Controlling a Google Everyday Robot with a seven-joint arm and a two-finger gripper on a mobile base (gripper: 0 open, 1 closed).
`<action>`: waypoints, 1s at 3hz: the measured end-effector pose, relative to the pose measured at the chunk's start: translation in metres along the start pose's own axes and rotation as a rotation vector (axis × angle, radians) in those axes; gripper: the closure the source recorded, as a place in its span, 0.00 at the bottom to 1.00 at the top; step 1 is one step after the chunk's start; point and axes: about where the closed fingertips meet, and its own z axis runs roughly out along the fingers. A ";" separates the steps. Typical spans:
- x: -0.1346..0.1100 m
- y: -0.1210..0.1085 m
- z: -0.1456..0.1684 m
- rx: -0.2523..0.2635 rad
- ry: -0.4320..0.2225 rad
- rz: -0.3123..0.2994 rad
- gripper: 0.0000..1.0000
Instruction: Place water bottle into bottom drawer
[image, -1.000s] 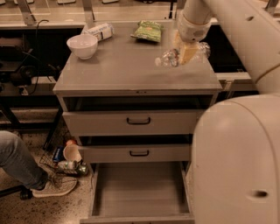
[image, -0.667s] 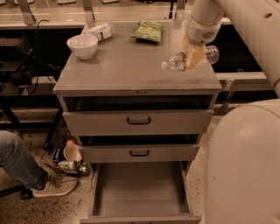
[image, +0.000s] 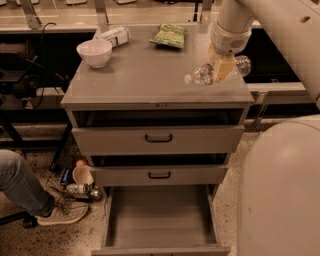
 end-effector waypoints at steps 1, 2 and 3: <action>0.002 0.045 -0.018 -0.058 0.014 0.076 1.00; -0.012 0.104 -0.030 -0.136 -0.008 0.166 1.00; -0.040 0.152 -0.017 -0.191 -0.140 0.251 1.00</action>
Offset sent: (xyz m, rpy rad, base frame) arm -0.2160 -0.0020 -0.0065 0.0662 0.3281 -0.2701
